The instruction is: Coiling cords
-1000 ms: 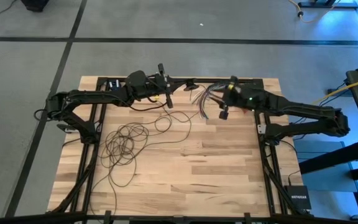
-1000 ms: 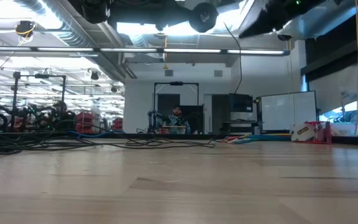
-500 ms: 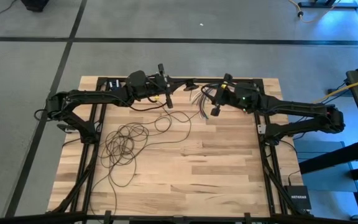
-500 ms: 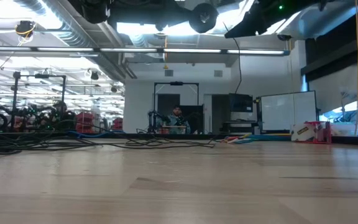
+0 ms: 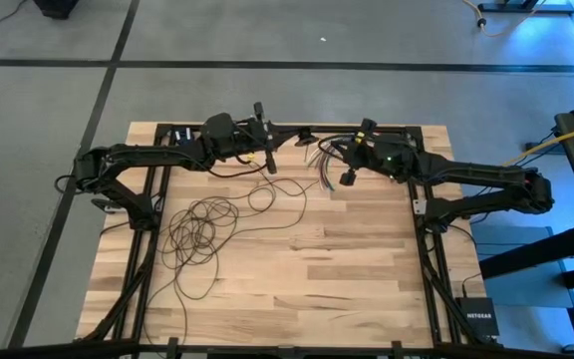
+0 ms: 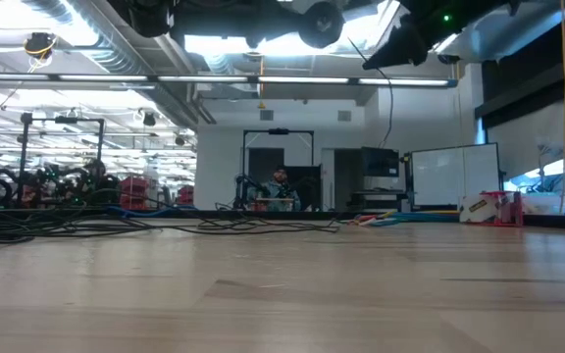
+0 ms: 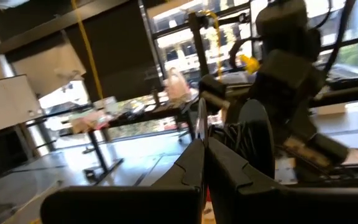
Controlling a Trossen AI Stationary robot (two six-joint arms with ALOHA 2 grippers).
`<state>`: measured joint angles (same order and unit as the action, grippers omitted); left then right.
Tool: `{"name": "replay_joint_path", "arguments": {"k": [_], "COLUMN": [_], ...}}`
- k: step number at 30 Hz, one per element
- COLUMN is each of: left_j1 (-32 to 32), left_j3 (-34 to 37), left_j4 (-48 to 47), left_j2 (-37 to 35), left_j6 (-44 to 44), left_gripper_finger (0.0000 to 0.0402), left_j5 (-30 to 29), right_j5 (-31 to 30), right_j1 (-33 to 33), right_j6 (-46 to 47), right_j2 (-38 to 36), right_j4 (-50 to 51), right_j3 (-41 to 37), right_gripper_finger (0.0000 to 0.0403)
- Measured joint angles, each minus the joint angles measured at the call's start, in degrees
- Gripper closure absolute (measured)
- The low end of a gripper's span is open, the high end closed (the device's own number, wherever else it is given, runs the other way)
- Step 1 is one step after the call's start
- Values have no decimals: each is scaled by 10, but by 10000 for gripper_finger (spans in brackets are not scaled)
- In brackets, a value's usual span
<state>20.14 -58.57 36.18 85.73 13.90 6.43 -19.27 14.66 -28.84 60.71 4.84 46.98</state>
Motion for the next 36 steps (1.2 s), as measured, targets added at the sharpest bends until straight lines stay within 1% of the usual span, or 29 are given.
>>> {"name": "replay_joint_path", "arguments": {"k": [2,4,9,13,16,21,26,28,31,36], "left_j1": [0,-1,-5,-11,-14,-14,-14,-14,-13,-13], "left_j3": [0,0,0,0,0,0,0,0,0,0], "left_j4": [8,20,41,50,47,37,26,17,1,-18], "left_j2": [0,0,0,0,0,0,0,0,0,0], "left_j6": [-8,-16,-28,-28,-26,-19,-15,-5,2,22], "left_gripper_finger": [400,400,400,400,400,400,400,400,400,400], "left_j5": [22,30,33,34,36,37,36,36,35,35], "right_j5": [0,0,8,8,22,44,46,37,36,34], "right_j1": [0,0,0,0,0,0,0,0,-1,-34], "right_j6": [0,6,14,13,13,14,29,46,66,60], "right_j2": [0,1,25,50,59,59,59,59,57,32], "right_j4": [13,3,-63,-124,-159,-176,-163,-158,-147,-120], "right_j3": [0,-7,-34,-35,-36,-36,-36,-36,-36,-36], "right_gripper_finger": [396,394,395,398,389,390,392,380,346,290]}}
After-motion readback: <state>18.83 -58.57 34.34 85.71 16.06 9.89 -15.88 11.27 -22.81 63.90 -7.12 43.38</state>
